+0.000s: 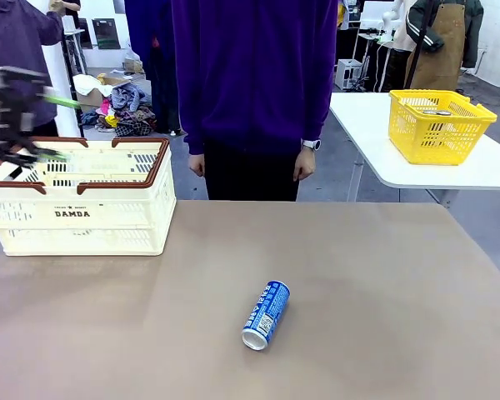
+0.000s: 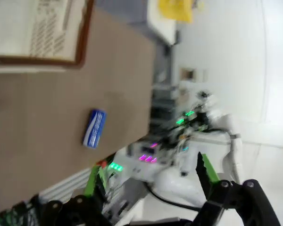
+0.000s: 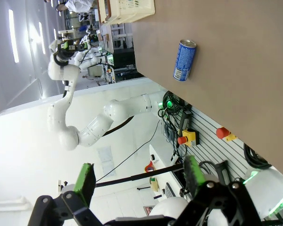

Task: Place the drinks into the Shopping basket.
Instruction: Pick up one drink and place it into the Shopping basket.

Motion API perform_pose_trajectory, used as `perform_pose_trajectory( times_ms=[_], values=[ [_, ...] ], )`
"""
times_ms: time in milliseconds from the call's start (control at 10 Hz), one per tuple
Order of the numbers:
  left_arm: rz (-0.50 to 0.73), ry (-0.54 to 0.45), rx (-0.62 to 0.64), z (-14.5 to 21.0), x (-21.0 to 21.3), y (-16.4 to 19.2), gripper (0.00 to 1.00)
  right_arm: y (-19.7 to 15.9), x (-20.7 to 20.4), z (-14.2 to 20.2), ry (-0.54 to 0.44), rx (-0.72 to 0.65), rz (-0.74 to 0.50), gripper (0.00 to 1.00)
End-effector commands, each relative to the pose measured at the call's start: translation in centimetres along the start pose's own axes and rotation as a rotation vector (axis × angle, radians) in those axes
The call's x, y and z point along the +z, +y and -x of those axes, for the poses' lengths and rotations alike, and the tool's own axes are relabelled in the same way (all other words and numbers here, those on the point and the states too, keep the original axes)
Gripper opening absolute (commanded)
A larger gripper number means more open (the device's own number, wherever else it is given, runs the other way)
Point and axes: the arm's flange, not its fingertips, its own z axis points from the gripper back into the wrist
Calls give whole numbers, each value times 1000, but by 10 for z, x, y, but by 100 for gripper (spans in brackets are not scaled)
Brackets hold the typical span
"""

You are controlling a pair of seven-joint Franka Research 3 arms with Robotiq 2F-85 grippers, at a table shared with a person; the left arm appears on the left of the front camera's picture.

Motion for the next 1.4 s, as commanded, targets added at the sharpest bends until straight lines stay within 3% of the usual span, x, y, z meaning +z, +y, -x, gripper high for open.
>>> perform_pose_trajectory(
  times_ms=[0,100,200,300,400,500,1000,1200,1300],
  values=[
    [-273,224,-56,1,-94,-39,100,4,1,2,6,-13,0,100],
    [-359,271,-102,13,-135,-48,100,4,1,2,6,-13,0,100],
    [-439,248,-153,26,-177,-53,100,4,1,2,6,-13,0,100],
    [-485,154,-207,40,-220,-45,100,4,1,2,6,-13,0,100],
    [-516,107,-237,44,-233,-35,100,4,1,2,6,-13,0,100],
    [-427,257,-165,57,-212,-55,100,4,1,2,6,-13,0,100],
    [-435,255,-192,52,-215,-51,100,4,1,2,6,-13,0,100],
    [-595,382,-537,90,-276,-53,100,4,1,2,6,-13,0,100],
    [-681,422,-643,106,-306,-51,100,4,1,2,6,-13,0,100]
  ],
)
